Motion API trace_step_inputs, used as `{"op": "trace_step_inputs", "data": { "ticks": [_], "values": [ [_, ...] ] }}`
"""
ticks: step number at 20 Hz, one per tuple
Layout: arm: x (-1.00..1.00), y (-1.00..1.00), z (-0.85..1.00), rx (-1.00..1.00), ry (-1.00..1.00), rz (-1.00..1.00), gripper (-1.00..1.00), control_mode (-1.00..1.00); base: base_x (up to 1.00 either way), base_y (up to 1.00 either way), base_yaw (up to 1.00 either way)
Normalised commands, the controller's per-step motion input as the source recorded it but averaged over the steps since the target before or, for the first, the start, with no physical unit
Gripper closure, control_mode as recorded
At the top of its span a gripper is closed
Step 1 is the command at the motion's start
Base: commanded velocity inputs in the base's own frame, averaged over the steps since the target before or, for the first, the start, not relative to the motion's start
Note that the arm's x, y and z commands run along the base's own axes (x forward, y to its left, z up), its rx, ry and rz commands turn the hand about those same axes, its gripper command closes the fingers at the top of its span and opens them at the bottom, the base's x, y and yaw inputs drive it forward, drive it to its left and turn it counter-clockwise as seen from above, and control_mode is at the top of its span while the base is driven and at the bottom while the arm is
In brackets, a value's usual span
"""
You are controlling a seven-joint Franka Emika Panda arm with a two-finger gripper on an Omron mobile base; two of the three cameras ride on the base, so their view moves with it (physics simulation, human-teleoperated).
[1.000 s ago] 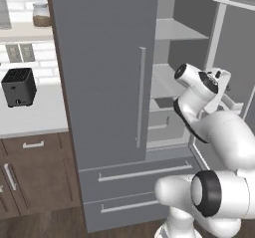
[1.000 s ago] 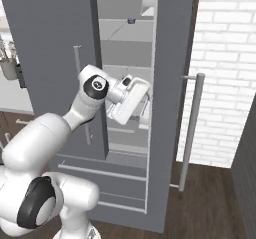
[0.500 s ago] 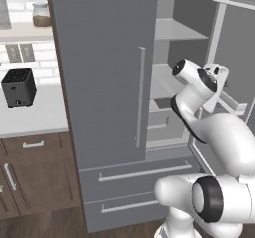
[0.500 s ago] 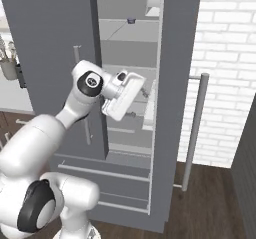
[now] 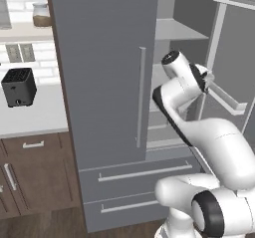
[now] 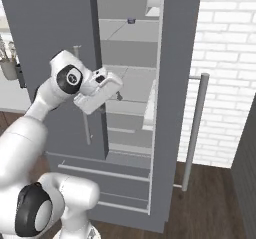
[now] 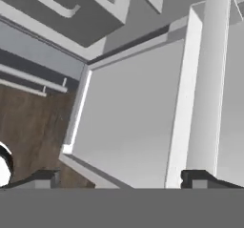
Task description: Take the strawberry from the fridge and place it on top of the pancake, located on the dining counter.
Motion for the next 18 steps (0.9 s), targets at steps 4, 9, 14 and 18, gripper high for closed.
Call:
{"op": "trace_step_inputs", "data": {
  "ticks": [4,9,14,18],
  "values": [
    [0.01,0.22,-0.70,1.00,-0.31,-0.27,-1.00,-1.00,0.00,0.00,0.00],
    [0.09,0.48,-0.32,0.74,-0.48,-0.26,-1.00,-1.00,0.00,0.00,0.00],
    [0.02,0.88,0.24,0.06,-0.77,-0.11,-1.00,-1.00,0.00,0.00,0.00],
    [0.48,0.86,0.53,0.00,-0.27,-0.01,-1.00,-1.00,0.00,0.00,0.00]
  ]
}}
